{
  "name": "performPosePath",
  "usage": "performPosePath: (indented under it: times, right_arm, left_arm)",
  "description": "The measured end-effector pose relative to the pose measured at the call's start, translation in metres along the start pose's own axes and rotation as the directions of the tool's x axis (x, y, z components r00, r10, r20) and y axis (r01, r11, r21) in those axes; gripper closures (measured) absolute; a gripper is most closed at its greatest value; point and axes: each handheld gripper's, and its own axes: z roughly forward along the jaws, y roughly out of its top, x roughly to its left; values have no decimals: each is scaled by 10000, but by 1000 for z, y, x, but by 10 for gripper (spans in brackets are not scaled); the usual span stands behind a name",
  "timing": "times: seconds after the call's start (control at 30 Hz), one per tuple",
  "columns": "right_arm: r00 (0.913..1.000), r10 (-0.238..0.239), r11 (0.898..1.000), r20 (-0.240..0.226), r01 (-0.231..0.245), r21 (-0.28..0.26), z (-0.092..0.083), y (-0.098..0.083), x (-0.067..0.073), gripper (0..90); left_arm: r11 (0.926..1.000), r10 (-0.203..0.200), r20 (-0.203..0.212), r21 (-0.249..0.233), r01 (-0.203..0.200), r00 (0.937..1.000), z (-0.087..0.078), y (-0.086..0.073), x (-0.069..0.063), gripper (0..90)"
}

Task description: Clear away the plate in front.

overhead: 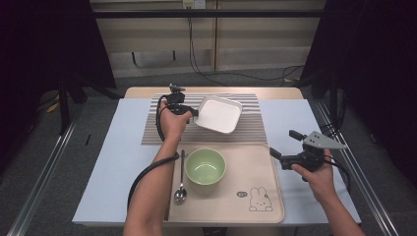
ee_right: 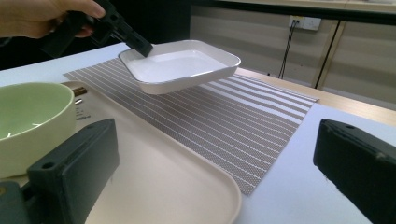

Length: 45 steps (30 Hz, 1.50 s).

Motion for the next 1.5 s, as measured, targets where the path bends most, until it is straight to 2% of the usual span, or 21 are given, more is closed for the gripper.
performPosePath:
  times: [0.27,0.3,0.37,0.47,0.5,0.57,0.63,0.7,0.73,0.87,0.93,0.97,1.03,1.1,1.17,1.23,1.27,1.33,1.37,1.43,1.5]
  right_arm:
    - [9992,193,9995,338,-201,245,2,3,-5,57]
    - [9995,192,9993,255,-200,311,2,3,-6,67]
    - [9989,347,9988,318,-357,322,3,4,-7,78]
    - [9978,517,9980,414,-531,347,4,5,-9,89]
    - [9972,438,9980,605,-464,422,5,7,-10,108]
    - [9974,396,9978,594,-427,506,5,7,-11,115]
    - [9988,415,9947,250,-436,930,9,10,-10,142]
    - [9986,421,9943,333,-451,963,10,12,-10,150]
    - [9987,428,9949,288,-453,898,10,13,-10,185]
    - [9979,559,9955,330,-583,752,11,17,-11,224]
    - [9977,544,9950,401,-575,811,11,17,-13,236]
    - [9974,587,9942,424,-623,878,12,17,-14,240]
    - [9974,543,9941,476,-585,910,13,18,-16,273]
    - [9958,749,9921,534,-799,971,14,20,-18,277]
    - [9950,852,9913,526,-900,958,16,21,-19,286]
    - [9946,904,9906,518,-951,986,16,22,-19,283]
    - [9949,811,9911,607,-869,1004,17,23,-20,293]
    - [9945,1021,9867,219,-1041,1252,21,23,-20,353]
    - [9942,1079,9851,-17,-1067,1348,23,22,-20,387]
    - [9923,1231,9826,-126,-1201,1419,25,22,-20,387]
    - [9910,1326,9815,-210,-1283,1419,27,22,-19,411]
  left_arm:
    - [9984,418,687,348,-443,9968,-3,-4,-17,893]
    - [9968,638,777,422,-672,9949,-4,-5,-18,893]
    - [9968,622,921,453,-665,9938,-4,-6,-24,893]
    - [9923,951,1113,686,-1031,9892,-5,-9,-28,893]
    - [9938,851,1162,621,-927,9896,-5,-10,-30,893]
    - [9903,1031,1320,791,-1141,9859,-5,-11,-33,893]
    - [9870,1233,1505,841,-1370,9809,-5,-13,-40,893]
    - [9837,1382,1589,925,-1541,9776,-5,-13,-42,893]
    - [9867,1269,1589,809,-1410,9791,-5,-14,-46,893]
    - [9769,1681,1879,997,-1891,9677,-5,-16,-54,893]
    - [9799,1556,2016,919,-1768,9670,-4,-18,-60,893]
    - [9740,1786,2063,1017,-2026,9621,-5,-19,-61,893]
    - [9720,1835,2149,1059,-2096,9593,-4,-20,-66,893]
    - [9659,1965,2366,1203,-2294,9515,-4,-23,-72,893]
    - [9686,1892,2393,1139,-2210,9523,-4,-25,-75,893]
    - [9584,2186,2476,1272,-2554,9439,-5,-25,-76,893]
    - [9581,2223,2503,1232,-2587,9423,-5,-26,-78,893]
    - [9538,2337,2562,1268,-2723,9380,-6,-27,-80,893]
    - [9567,2298,2686,1143,-2678,9354,-6,-29,-83,893]
    - [9552,2341,2658,1164,-2722,9352,-7,-29,-84,893]
    - [9520,2420,2731,1188,-2823,9311,-7,-30,-86,893]
